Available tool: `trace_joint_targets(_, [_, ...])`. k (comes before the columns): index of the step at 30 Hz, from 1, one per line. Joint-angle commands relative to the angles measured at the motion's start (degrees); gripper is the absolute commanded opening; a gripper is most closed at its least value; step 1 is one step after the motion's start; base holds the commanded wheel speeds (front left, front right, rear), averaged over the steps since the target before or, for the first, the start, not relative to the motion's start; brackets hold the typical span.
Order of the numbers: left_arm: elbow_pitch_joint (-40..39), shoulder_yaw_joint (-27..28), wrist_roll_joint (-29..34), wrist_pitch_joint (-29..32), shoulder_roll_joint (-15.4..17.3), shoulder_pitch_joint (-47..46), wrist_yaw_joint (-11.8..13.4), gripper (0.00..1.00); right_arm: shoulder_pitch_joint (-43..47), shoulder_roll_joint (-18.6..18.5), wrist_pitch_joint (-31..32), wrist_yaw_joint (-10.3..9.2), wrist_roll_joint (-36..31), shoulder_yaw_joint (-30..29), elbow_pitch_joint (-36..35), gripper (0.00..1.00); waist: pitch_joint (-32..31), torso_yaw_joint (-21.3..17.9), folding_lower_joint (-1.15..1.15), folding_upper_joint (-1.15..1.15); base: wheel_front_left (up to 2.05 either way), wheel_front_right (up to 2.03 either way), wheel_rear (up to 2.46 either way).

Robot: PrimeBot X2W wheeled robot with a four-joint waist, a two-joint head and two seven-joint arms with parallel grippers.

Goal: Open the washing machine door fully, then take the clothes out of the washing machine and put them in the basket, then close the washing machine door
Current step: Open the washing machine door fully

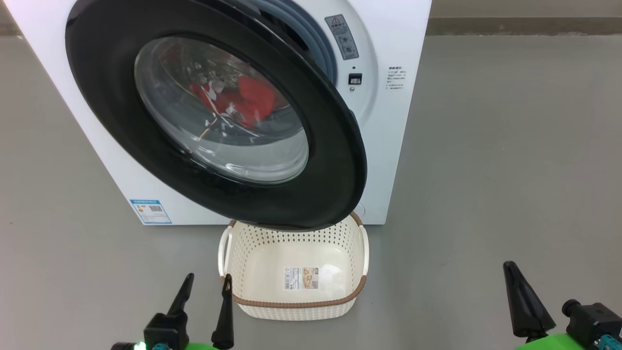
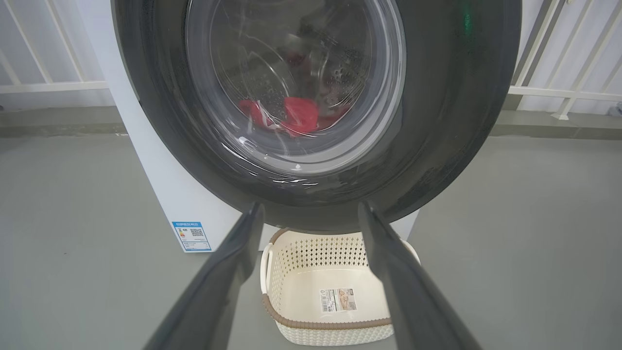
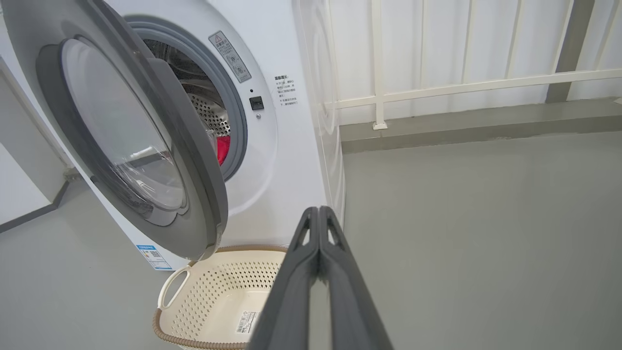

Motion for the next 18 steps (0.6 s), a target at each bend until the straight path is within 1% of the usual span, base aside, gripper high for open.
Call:
trace_joint_targets(1, [-1.3,2.01,-0.06,-0.52,0.49,-1.0,-0.2,1.0,-1.74,-0.79,-0.37,0.03,1.4,1.92,-2.43,0.0,0.22,0.05,0.0,0.0,0.0,0.0,0.0])
trace_joint_targets(3, [-1.47,2.07,-0.13,-0.52,0.49,-1.16,-0.18,1.0,-2.44,-0.79,-0.37,0.03,3.97,2.1,-3.25,0.0,0.44,0.08,0.0,0.0,0.0,0.0,0.0])
trace_joint_targets(6, [-1.75,2.14,-0.09,-0.52,0.48,-1.4,-0.1,1.0,-3.87,-0.79,-0.37,0.03,10.2,1.99,-4.07,0.0,0.89,0.12,0.0,0.0,0.0,0.0,0.0])
trace_joint_targets(9, [-2.26,2.1,0.03,-0.52,0.47,-1.8,0.0,1.0,-6.33,-0.79,-0.37,0.03,21.2,1.81,-4.29,0.0,1.82,0.21,0.0,0.0,0.0,0.0,0.0])
trace_joint_targets(14, [-3.15,1.91,0.1,-0.52,0.45,-2.88,0.16,1.0,-11.69,-0.85,-0.37,0.03,35.8,2.52,-3.42,0.0,3.88,0.63,0.0,0.0,0.0,0.0,0.0])
trace_joint_targets(18, [-3.93,1.71,0.17,-0.52,0.44,-3.79,0.45,1.0,-16.83,-2.59,1.54,0.03,48.18,2.75,-1.71,0.0,5.78,0.95,0.0,0.0,0.0,0.0,0.0])
